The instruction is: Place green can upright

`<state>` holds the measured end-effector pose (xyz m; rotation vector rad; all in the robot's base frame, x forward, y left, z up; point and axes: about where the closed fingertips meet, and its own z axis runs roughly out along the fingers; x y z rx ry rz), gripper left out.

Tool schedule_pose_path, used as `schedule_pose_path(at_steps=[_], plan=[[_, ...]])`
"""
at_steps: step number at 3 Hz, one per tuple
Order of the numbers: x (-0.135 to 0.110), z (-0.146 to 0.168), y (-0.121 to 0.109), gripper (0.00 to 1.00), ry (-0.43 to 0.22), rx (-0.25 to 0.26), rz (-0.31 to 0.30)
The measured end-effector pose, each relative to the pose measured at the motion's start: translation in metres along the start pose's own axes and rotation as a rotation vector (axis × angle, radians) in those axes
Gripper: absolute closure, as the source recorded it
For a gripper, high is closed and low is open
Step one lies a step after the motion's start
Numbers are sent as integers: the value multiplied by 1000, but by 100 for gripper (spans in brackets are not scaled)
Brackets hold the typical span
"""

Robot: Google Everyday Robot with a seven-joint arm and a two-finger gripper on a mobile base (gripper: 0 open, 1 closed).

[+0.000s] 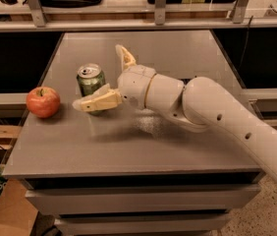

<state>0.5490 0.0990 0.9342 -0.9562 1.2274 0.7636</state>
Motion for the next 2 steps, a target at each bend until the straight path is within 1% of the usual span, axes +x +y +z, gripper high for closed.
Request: schedule_pose_path(at_steps=[1,2], plan=[[-1,-6,-11,0,8,12,-2],[-3,-15,-24,0,18,42,-12]])
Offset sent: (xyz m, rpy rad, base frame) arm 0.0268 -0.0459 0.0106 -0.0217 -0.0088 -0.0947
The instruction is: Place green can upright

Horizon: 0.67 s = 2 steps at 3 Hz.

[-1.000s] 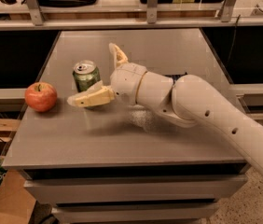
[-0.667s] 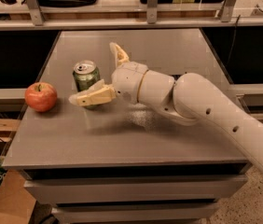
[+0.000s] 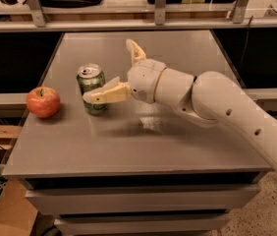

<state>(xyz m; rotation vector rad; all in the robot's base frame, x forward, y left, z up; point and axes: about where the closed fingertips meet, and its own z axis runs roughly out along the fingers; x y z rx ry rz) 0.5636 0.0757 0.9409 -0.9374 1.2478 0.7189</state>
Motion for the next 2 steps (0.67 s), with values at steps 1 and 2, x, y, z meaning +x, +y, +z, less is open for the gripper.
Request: schedule_pose_path(at_steps=[1,2], plan=[[-2,-7,-13,0,10,32,-16],[-6,-15,-24,0,11,66,-32]])
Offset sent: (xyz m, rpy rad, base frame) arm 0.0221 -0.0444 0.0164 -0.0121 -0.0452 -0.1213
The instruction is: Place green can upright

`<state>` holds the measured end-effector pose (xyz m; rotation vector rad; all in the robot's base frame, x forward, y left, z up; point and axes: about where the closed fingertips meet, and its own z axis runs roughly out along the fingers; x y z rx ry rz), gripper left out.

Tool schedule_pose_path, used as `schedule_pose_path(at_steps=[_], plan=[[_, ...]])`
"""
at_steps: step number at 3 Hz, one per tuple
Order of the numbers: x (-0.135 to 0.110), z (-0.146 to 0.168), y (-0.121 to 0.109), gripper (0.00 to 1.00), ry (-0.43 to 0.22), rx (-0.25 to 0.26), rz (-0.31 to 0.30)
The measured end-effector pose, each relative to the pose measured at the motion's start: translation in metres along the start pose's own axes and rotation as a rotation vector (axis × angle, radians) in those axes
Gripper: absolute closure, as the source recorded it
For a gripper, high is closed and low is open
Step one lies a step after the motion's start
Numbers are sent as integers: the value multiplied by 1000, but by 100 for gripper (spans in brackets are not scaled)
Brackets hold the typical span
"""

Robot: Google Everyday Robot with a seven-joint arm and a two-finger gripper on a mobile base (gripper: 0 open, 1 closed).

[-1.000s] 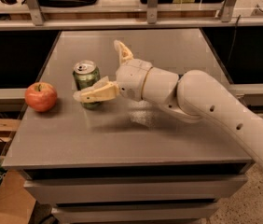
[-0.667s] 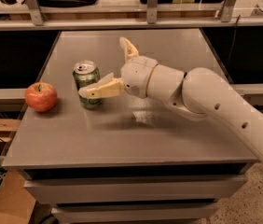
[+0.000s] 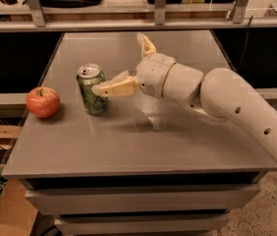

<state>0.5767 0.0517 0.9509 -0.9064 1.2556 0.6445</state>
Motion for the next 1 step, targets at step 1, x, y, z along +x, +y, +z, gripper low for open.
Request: schedule_pose_path(at_steps=[1], plan=[[-4,-8,-10,0,-13,23,-4]])
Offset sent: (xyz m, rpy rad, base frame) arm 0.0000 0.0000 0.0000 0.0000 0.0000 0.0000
